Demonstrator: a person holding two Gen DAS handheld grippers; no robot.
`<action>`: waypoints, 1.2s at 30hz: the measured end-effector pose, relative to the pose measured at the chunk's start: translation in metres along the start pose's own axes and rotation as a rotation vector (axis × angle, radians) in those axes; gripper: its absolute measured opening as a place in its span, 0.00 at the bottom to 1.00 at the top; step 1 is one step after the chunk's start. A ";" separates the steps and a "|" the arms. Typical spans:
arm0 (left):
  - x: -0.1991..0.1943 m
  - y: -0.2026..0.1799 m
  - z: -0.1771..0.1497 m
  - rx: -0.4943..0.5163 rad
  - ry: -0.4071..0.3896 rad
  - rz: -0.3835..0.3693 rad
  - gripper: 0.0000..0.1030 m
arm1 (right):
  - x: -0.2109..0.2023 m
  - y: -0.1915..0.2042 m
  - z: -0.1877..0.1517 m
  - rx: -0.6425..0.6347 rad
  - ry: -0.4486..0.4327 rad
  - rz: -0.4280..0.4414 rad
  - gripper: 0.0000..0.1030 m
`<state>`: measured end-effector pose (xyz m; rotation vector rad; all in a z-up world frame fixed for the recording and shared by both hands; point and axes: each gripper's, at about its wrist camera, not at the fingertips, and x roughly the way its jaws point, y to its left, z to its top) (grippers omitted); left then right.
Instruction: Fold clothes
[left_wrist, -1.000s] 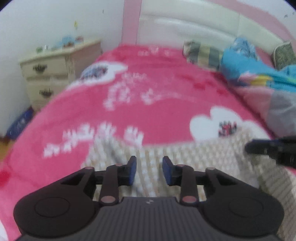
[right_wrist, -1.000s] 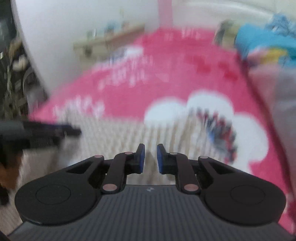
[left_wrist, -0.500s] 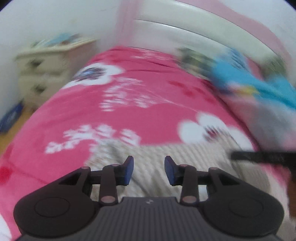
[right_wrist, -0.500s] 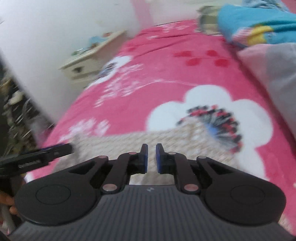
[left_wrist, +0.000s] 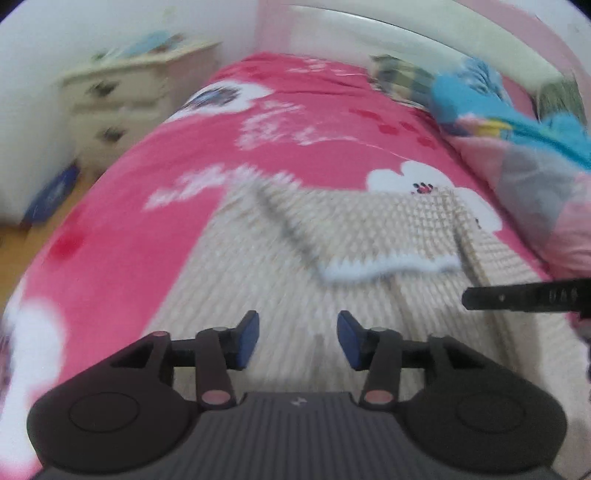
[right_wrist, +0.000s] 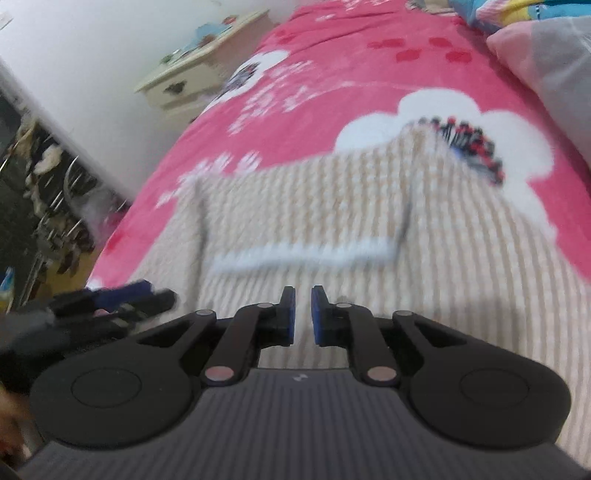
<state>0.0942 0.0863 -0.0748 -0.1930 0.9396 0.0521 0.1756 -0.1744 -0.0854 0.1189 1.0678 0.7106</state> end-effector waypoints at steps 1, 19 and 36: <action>-0.015 0.010 -0.014 -0.039 0.016 0.011 0.49 | -0.007 0.004 -0.008 -0.004 0.013 0.016 0.09; -0.076 0.077 -0.197 -0.450 0.214 0.010 0.62 | 0.038 0.169 -0.096 -0.158 0.255 0.248 0.43; -0.099 0.067 -0.224 -0.526 0.031 -0.147 0.14 | 0.118 0.284 -0.124 -0.547 0.303 -0.092 0.63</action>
